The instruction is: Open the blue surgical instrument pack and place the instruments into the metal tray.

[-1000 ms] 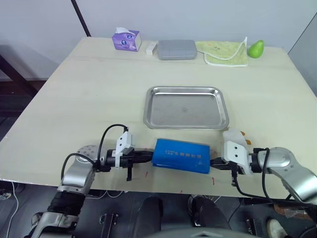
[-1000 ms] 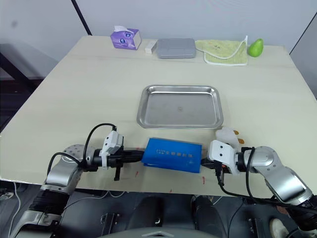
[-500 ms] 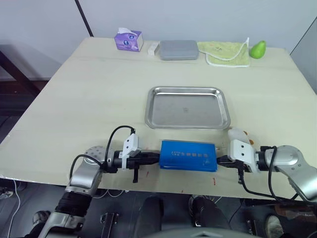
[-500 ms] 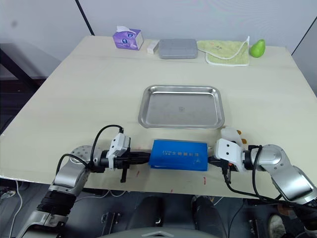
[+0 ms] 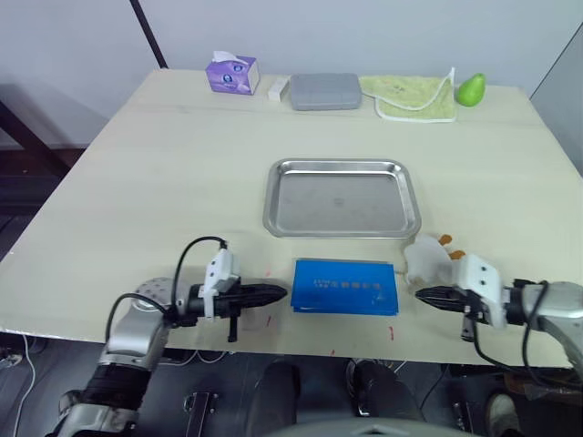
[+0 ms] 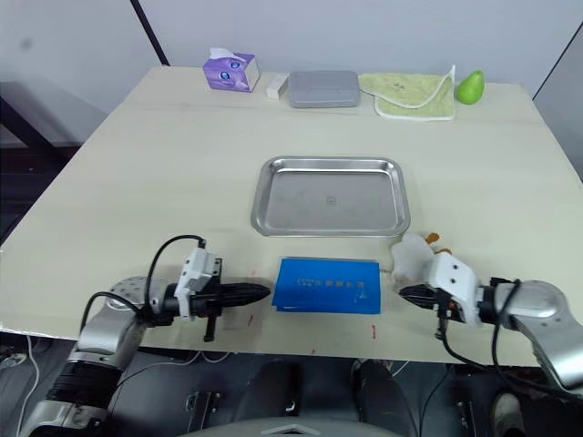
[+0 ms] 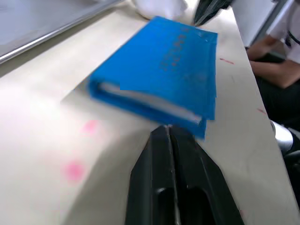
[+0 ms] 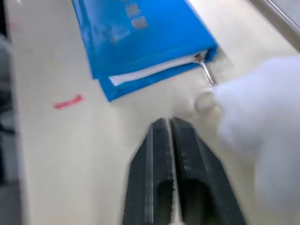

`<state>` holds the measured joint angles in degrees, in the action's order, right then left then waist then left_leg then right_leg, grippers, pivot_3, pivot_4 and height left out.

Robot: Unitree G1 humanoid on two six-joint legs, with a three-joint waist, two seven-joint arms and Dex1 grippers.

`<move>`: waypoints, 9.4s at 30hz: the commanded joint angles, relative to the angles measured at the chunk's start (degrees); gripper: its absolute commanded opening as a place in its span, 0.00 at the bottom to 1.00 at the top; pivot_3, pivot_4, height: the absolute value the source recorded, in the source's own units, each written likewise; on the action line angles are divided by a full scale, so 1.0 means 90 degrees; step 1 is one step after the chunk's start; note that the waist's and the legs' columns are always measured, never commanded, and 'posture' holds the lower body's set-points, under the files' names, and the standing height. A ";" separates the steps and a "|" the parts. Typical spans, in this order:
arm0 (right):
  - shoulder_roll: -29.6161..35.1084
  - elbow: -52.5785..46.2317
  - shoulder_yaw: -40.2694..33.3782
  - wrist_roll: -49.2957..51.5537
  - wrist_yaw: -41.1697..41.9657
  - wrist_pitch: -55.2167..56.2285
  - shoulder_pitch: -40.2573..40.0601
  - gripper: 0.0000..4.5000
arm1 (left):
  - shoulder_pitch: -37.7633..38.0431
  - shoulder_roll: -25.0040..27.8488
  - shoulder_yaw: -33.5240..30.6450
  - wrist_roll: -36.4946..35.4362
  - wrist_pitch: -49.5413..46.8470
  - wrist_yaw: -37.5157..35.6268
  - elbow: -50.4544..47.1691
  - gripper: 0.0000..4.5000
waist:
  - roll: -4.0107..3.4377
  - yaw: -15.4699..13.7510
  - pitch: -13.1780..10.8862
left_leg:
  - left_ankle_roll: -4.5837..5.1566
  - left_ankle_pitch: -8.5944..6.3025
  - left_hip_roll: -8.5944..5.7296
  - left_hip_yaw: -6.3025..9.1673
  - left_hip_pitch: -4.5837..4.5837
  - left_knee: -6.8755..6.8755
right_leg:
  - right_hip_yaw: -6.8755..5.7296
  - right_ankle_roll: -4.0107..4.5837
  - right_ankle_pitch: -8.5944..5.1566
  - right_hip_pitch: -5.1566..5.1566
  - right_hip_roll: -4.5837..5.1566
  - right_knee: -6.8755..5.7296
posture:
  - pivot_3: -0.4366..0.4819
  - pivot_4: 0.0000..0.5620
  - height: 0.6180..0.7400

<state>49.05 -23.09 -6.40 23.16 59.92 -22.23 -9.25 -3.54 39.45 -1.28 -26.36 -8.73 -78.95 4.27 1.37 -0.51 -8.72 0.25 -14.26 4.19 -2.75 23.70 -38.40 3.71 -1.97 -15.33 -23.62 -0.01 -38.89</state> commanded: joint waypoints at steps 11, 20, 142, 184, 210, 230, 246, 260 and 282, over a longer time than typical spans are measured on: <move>-0.0273 -0.0862 -0.3589 0.1763 0.0920 0.0068 -0.2531 1.00 | 0.0761 0.0802 -0.1611 -0.1084 -0.0764 -0.0252 -0.0266 0.99 | -0.0002 -0.0014 0.0001 | 0.0000 0.0000 0.0000 -0.0003 -0.0006 0.0002 | 0.0000 -0.0011 -0.0018 0.0003 0.0005 0.0001 | 0.48 0.27 1.00; -0.0497 -0.1866 -0.2512 0.0928 -0.0018 0.0268 -0.2387 1.00 | 0.0850 0.0564 -0.1702 -0.1172 -0.0843 0.0198 -0.1082 0.99 | -0.0001 -0.0011 0.0001 | 0.0000 0.0000 0.0002 -0.0002 -0.0005 0.0003 | 0.0000 -0.0009 -0.0018 0.0002 0.0005 0.0001 | 0.48 0.27 1.00; -0.0285 0.2148 0.2993 0.0368 0.2069 -0.3012 0.5298 0.00 | -0.1416 -0.0952 0.0491 -0.0150 0.0531 -0.0396 0.0077 0.84 | -0.0008 0.0147 -0.0002 | 0.0000 0.0000 0.0002 0.0001 0.0000 0.0000 | 0.0001 0.0003 -0.0001 -0.0005 -0.0006 -0.0005 | 0.48 0.27 1.00; 0.0653 -0.0518 -0.1905 0.2039 0.1847 -0.2160 0.1762 0.98 | -0.1956 -0.1092 0.0662 0.0196 0.1512 -0.0820 0.1045 0.00 | -0.0012 0.0052 -0.0005 | 0.0000 0.0000 -0.0003 0.0010 0.0007 0.0001 | -0.0005 -0.0001 -0.0001 -0.0002 -0.0003 -0.0001 | 0.48 0.27 1.00; 0.0211 0.0767 0.0457 -0.0125 -0.1028 -0.1879 0.2062 0.98 | -0.2063 -0.1109 0.0752 0.0219 0.1369 -0.0728 0.0903 0.00 | -0.0009 0.0137 -0.0004 | 0.0001 0.0000 -0.0004 0.0003 0.0003 0.0001 | 0.0007 -0.0002 -0.0001 0.0000 -0.0006 0.0002 | 0.48 0.27 1.00; 0.0378 -0.0154 -0.1049 0.1673 -0.0413 -0.2893 0.2111 0.03 | -0.1994 -0.1070 0.0763 0.0324 0.1432 -0.0704 0.0937 0.00 | -0.0010 0.0127 -0.0005 | 0.0001 0.0000 -0.0003 0.0003 0.0005 0.0001 | 0.0005 -0.0002 -0.0001 -0.0001 -0.0005 0.0001 | 0.48 0.27 1.00; -0.0294 -0.0579 -0.0803 0.3945 -0.1875 -0.4262 0.4400 0.03 | -0.2221 -0.1049 0.0865 0.0538 0.1721 -0.0912 0.1392 0.00 | -0.0011 0.0130 -0.0005 | 0.0001 0.0000 -0.0002 0.0004 0.0007 0.0002 | 0.0005 -0.0001 -0.0001 -0.0002 -0.0004 0.0002 | 0.48 0.27 1.00; -0.2230 0.0363 0.1746 0.2031 -0.2335 -0.3324 0.5462 0.03 | -0.2267 -0.1109 0.0967 0.0688 0.1836 -0.0788 0.1441 0.00 | -0.0013 0.0133 -0.0004 | 0.0001 0.0000 -0.0002 0.0005 0.0010 0.0002 | 0.0000 -0.0001 -0.0001 -0.0004 -0.0003 0.0001 | 0.48 0.27 1.00; -0.2007 -0.0568 0.2019 0.2081 -0.1177 -0.3501 0.4924 0.03 | -0.2195 -0.1087 0.0946 0.0718 0.1966 -0.0668 0.1583 0.00 | -0.0014 0.0144 -0.0003 | 0.0001 0.0000 -0.0001 0.0006 0.0007 0.0003 | -0.0002 0.0000 -0.0001 -0.0003 -0.0002 -0.0001 | 0.48 0.27 1.00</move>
<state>29.58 -24.76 10.73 41.57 47.47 -53.69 35.20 -24.11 29.57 5.84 -22.00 9.09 -84.94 17.01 1.25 0.79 -8.74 0.26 -14.25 4.19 -2.70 23.76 -38.38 3.69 -1.96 -15.33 -23.64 -0.02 -38.90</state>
